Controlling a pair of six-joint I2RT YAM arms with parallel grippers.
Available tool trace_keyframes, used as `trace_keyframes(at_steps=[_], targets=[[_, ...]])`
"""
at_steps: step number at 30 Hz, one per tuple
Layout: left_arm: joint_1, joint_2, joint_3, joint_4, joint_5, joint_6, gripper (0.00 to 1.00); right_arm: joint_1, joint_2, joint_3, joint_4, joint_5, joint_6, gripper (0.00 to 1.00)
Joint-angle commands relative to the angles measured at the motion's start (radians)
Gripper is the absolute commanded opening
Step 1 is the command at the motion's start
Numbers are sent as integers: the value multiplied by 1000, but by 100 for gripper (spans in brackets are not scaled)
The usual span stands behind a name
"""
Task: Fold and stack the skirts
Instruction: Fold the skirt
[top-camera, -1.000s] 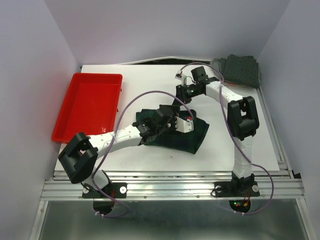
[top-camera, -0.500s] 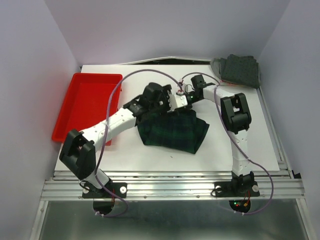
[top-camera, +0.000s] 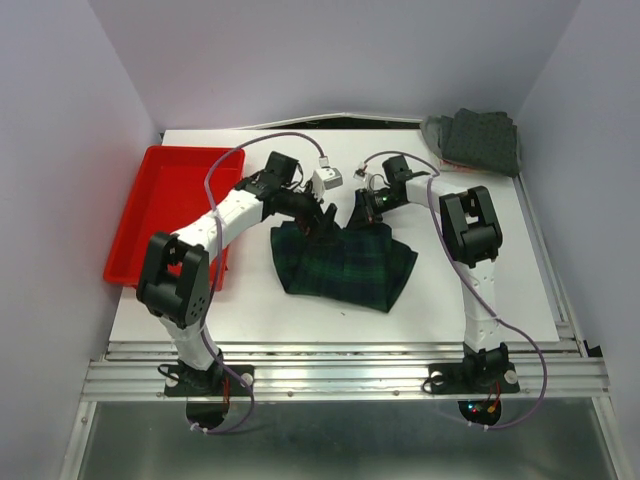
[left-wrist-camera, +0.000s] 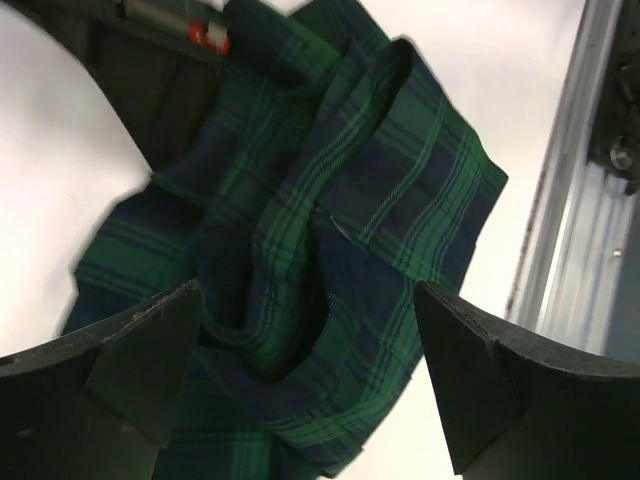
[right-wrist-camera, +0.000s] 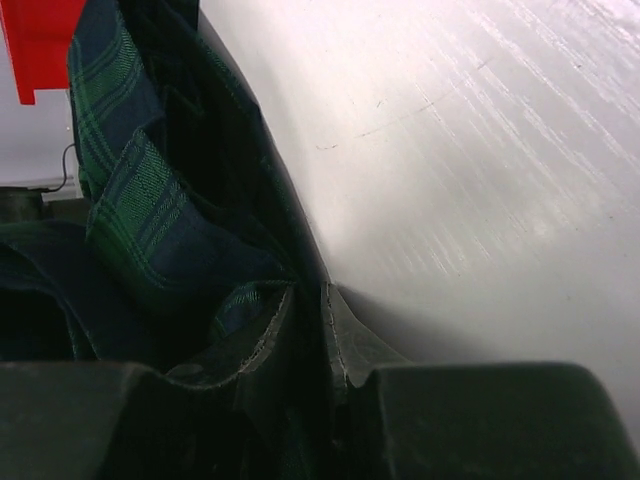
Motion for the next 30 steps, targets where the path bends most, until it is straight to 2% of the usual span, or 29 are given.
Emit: trace_keyframes(at_steps=[1,12,19,22,25,30], targets=[[58,-2,-60,33,100,-151,99,4,1,-33,4,0,-22,22],[69,-21,-144,104,104,-179,99,4,5,-50,4,-23,-28,21],[105,-157,-222,175,-68,-240,99,4,3,-59,1,-20,-28,21],[111,-241,-270,201,-100,-268,99,4,-2,-62,2,-19,-26,21],[111,-254,-297,192,-91,-274,99,4,-6,-62,1,-15,-22,21],[111,-228,-343,201,1,-272,99,4,-12,-79,-2,-23,-25,21]])
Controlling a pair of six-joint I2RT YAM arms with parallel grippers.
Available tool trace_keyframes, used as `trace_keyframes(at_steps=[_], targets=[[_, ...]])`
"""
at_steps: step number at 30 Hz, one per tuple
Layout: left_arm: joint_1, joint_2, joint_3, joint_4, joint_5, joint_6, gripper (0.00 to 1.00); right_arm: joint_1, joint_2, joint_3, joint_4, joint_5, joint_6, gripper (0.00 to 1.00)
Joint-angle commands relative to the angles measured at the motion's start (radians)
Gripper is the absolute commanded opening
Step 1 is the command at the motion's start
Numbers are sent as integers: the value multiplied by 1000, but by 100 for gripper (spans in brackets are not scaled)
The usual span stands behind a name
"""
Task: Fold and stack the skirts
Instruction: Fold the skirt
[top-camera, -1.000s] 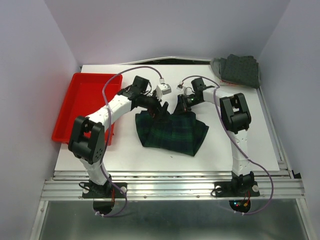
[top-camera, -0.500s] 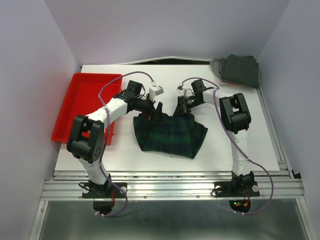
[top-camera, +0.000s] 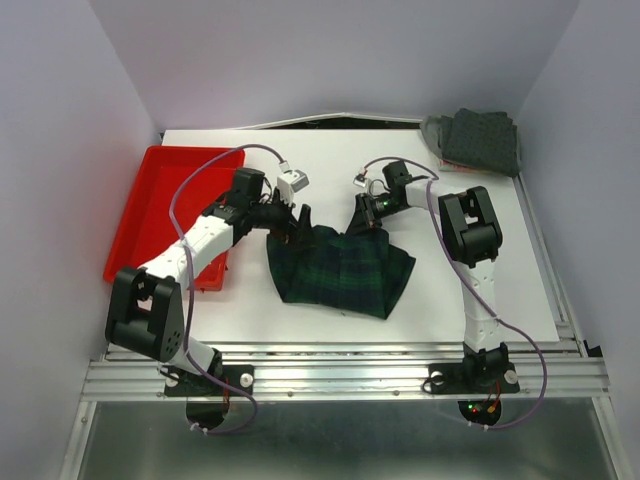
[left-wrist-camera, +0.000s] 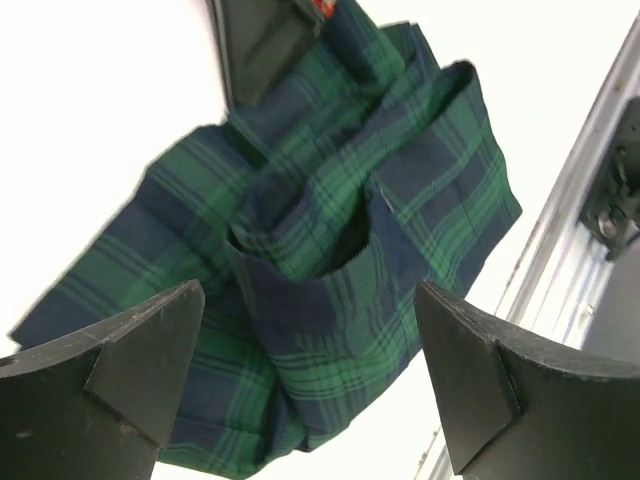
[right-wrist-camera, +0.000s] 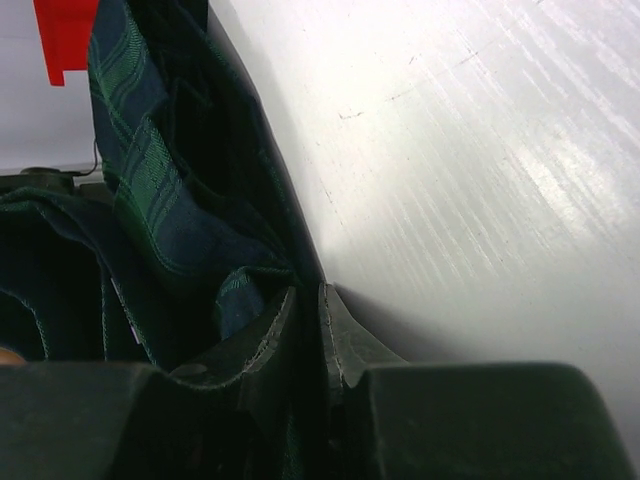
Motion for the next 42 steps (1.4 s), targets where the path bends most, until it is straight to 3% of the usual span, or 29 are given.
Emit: trace_keyframes(at_steps=[1,12,15,18,22,23,24,42], targets=[[-2,19,-57,29,77,-23,99,4,-14,-32,-9,42,-25,21],[-2,122,-81,147,120,-83,98,4,-12,-51,-8,27,-23,14],[-2,116,-94,181,138,-109,86,4,-12,-63,-8,16,-28,12],[-2,111,-101,248,174,-158,69,4,-11,-72,-8,5,-28,10],[-2,105,-101,281,186,-208,21,13,-14,-86,-4,-2,-35,8],[-1,100,-104,290,186,-222,3,13,-15,-89,-6,-2,-39,7],[-2,91,-103,304,186,-239,0,13,-17,-94,-6,-7,-40,7],[-2,142,-71,538,143,-466,0,40,-40,-126,-6,-48,-65,6]])
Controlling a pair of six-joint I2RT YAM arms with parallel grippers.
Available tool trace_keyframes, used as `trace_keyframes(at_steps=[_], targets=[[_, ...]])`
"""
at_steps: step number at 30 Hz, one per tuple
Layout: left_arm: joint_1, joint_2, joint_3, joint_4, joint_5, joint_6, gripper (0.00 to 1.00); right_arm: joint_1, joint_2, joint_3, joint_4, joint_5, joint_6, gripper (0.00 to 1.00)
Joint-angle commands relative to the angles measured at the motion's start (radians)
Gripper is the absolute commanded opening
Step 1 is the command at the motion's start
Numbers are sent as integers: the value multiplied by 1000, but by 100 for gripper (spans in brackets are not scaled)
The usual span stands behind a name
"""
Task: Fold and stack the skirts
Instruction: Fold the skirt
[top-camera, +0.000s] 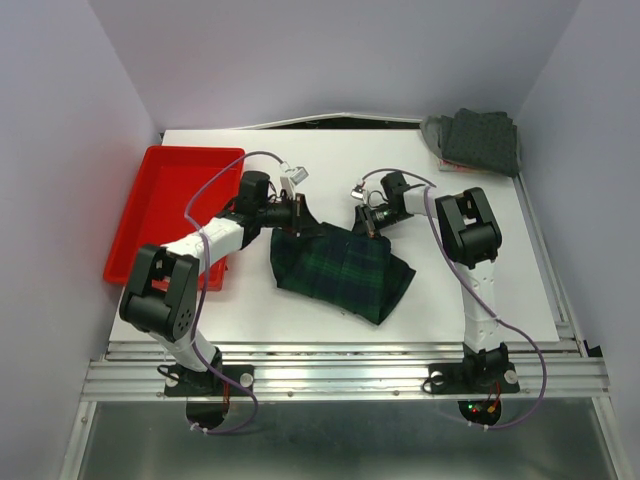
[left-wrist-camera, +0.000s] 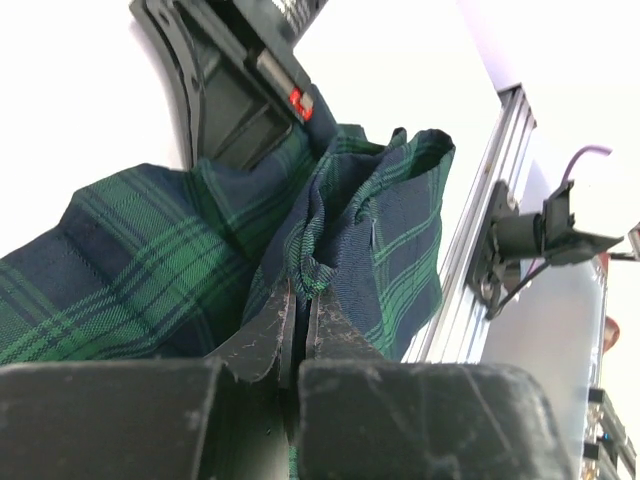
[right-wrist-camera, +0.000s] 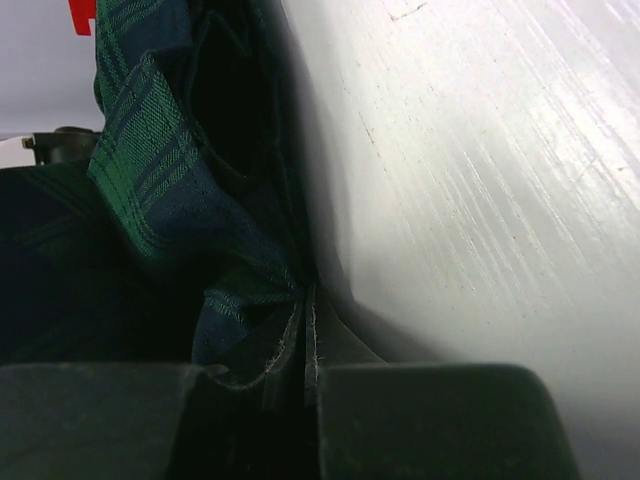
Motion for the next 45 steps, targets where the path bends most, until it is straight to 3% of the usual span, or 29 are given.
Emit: trace_keyframes(at_steps=[1,18,24,30,37,42,45], targets=[[-2,14,33,153,-19,-74,0,23,-32,-33,-4,42,-41,6],[-5,247,65,254,-134,-60,0,42,-32,-43,-4,32,-47,6],[-22,347,110,201,-179,-9,0,42,-12,-2,-5,76,-35,7],[-29,394,96,176,-228,3,0,-1,-22,85,-5,317,6,16],[-34,410,87,128,-275,3,0,-170,-59,303,-10,513,95,21],[-34,401,88,108,-306,-22,0,-202,-189,340,-14,546,89,38],[-35,384,78,117,-312,-49,0,-202,-292,258,1,399,209,47]])
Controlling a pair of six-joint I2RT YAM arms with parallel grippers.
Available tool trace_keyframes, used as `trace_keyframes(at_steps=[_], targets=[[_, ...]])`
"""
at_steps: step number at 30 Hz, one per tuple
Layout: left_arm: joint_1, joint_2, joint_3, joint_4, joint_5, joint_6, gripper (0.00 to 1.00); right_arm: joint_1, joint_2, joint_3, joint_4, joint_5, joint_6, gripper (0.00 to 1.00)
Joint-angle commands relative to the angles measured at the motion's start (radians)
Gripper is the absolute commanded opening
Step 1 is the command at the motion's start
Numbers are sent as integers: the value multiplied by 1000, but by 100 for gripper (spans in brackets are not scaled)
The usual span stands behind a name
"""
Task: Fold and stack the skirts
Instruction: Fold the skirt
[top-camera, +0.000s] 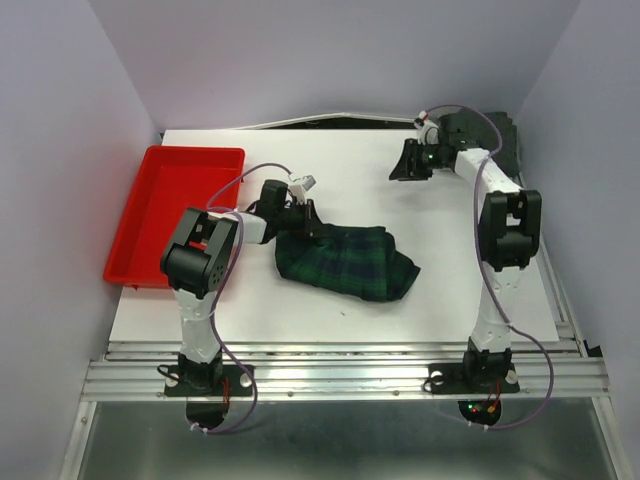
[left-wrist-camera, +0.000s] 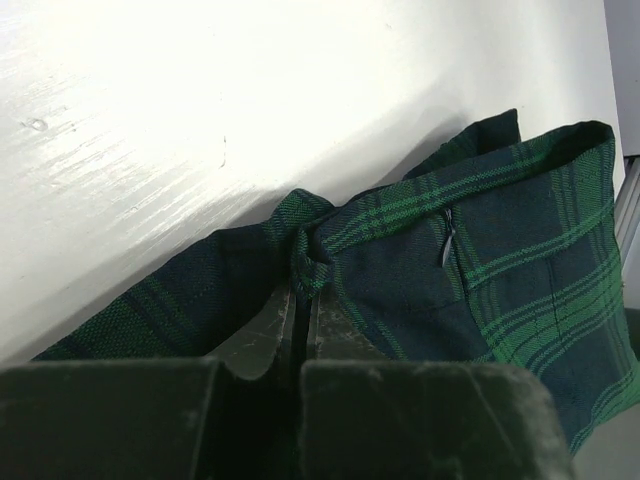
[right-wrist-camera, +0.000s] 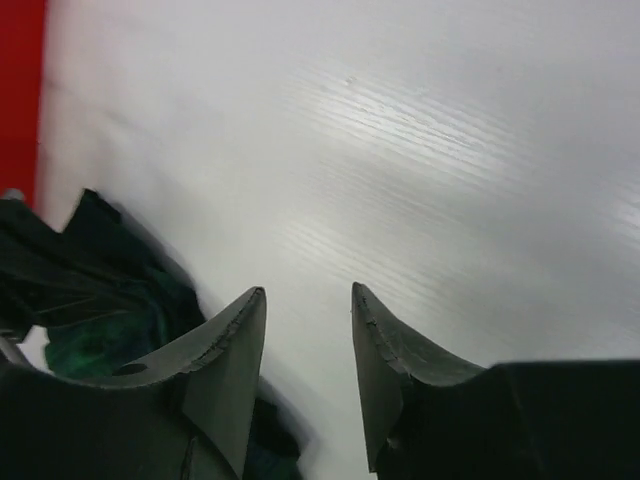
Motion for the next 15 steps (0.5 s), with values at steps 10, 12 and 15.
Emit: trace_keyframes(at_steps=[10,12,15], targets=[[-24,13,-17,-80,-131,18,0,254,-413,-631,422,-396,530,50],[-24,9,-18,-78,-131,22,1,265,-410,-746,439,-401,529,50],[-24,-2,-24,-63,-115,18,3,265,-393,-875,441,-358,495,50]])
